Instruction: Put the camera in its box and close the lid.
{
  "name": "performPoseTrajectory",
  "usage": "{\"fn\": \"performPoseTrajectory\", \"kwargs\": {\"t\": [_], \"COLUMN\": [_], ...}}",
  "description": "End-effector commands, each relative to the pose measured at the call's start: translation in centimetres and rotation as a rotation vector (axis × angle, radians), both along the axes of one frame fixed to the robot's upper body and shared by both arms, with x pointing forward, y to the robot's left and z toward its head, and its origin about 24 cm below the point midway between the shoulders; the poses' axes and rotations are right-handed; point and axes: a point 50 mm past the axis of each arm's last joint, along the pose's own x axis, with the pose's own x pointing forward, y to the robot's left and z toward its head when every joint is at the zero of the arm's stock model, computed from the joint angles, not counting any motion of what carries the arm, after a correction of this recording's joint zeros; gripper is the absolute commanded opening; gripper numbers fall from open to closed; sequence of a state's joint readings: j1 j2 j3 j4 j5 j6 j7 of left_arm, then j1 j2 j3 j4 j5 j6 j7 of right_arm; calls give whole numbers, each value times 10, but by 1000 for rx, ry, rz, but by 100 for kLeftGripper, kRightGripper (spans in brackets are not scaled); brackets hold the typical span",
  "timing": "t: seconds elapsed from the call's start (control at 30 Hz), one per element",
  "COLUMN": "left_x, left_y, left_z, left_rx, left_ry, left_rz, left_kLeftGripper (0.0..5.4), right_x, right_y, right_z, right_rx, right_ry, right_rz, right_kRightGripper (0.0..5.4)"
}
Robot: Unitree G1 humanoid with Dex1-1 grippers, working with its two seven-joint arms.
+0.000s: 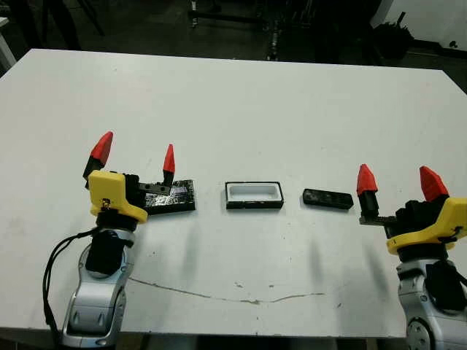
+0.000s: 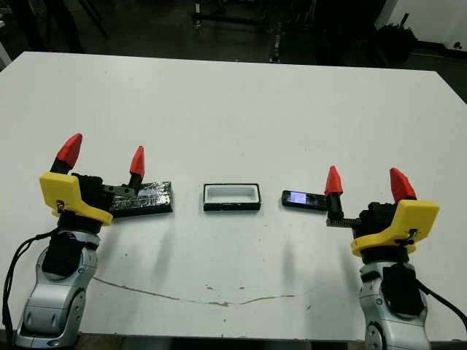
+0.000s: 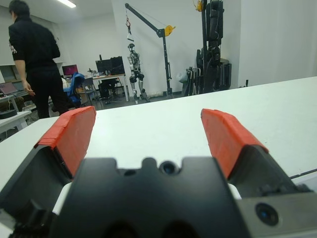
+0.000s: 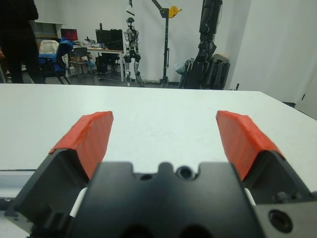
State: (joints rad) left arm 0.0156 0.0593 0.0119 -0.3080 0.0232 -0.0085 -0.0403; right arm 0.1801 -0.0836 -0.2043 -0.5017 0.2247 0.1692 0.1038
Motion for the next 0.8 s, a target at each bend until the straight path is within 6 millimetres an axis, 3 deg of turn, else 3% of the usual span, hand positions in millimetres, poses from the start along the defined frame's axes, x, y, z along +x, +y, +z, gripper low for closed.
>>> {"fn": "performPoseTrajectory", "kwargs": {"t": [0.03, 0.33, 0.6, 0.8], "left_x": [0, 0, 0, -1], "left_y": [1, 0, 0, -1], "left_z": [-4, -5, -6, -7], "left_rx": [2, -6, -18, -23], "left_ry": [13, 19, 20, 23], "left_rz": [4, -4, -6, -9], "left_kLeftGripper": [540, 540, 540, 540], "right_x": [-1, 5, 39, 73], "right_y": [-1, -12, -50, -63], "right_z": [0, 6, 67, 97], "right_rx": [-1, -80, -370, -450], "right_ry": [8, -12, -68, 62], "right_rz": [0, 34, 239, 476], "right_kRightGripper": [538, 538, 538, 538]}}
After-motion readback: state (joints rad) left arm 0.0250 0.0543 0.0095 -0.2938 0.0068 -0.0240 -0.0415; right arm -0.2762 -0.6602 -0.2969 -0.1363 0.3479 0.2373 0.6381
